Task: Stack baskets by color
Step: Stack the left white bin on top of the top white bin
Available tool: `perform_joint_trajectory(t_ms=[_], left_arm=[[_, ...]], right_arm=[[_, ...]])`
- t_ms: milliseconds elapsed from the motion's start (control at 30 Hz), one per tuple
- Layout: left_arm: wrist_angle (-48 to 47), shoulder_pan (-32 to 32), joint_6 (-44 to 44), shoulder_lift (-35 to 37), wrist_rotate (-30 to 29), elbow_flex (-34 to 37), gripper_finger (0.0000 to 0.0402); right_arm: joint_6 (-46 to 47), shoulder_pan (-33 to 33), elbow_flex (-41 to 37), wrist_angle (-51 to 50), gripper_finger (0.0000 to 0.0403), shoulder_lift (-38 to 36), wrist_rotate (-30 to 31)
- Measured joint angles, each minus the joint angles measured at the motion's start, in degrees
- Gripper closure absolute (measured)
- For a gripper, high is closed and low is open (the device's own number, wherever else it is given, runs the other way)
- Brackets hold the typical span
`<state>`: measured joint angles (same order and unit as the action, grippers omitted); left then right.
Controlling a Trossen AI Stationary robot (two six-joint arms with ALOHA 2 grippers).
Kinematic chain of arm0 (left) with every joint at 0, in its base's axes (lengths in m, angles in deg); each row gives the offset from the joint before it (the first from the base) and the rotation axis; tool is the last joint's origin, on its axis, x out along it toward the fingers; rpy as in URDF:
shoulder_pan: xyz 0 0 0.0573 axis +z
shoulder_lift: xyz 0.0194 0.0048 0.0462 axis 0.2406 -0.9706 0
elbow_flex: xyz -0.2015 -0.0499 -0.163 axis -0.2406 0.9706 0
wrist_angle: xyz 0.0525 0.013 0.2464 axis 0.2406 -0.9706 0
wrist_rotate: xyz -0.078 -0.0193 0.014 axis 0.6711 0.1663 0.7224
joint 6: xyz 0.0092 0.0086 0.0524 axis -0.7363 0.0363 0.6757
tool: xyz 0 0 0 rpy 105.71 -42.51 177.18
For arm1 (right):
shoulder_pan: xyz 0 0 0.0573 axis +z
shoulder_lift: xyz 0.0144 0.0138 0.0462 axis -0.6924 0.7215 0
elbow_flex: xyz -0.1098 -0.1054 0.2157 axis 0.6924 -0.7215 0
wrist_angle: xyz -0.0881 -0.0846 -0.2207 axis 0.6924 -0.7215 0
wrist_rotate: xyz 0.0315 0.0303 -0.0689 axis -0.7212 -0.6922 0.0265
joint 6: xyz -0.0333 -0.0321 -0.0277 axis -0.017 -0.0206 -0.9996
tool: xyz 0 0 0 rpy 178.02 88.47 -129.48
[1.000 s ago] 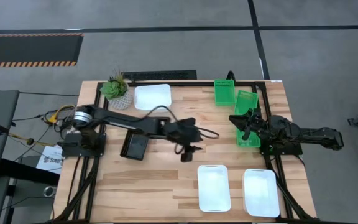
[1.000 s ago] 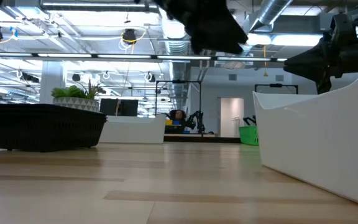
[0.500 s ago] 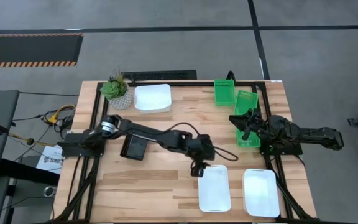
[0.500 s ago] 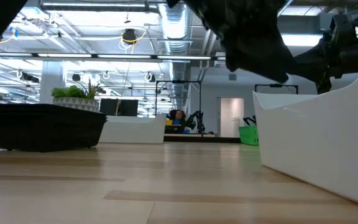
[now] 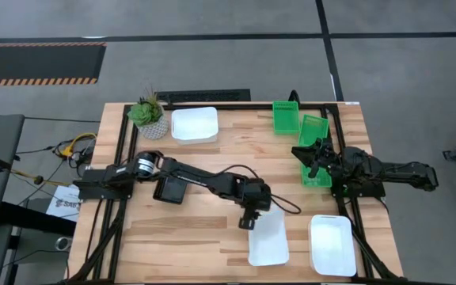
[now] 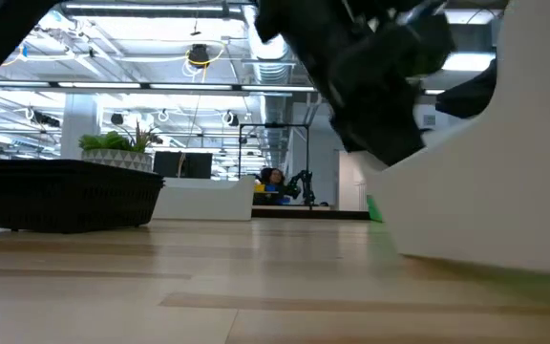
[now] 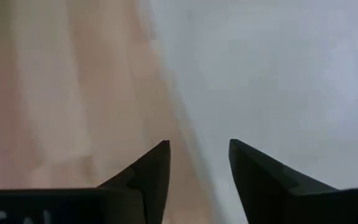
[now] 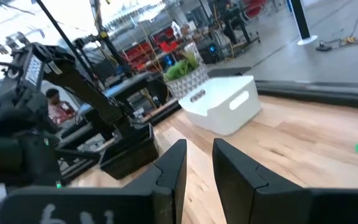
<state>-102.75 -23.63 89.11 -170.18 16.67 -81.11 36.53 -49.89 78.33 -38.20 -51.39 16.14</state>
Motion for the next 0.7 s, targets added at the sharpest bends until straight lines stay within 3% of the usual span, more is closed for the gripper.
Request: perform_joint_trajectory(t_ms=[100,267,700], left_arm=[[-1.60,-0.04,-1.53,-0.71,-0.13,0.24,0.0288],[-2.28,0.69,-4.25,-0.22,-1.34,0.00,0.0387],[-16.23,3.56,-14.38,2.27,-15.98,0.09,0.0401]], right_arm=[[0.18,0.04,-0.02,0.07,0.0298,0.33,0.00],[0.21,0.04,-0.02,0.08,0.0298,1.33,-0.02],[0.21,0.04,-0.02,0.02,0.0298,1.24,-0.04]])
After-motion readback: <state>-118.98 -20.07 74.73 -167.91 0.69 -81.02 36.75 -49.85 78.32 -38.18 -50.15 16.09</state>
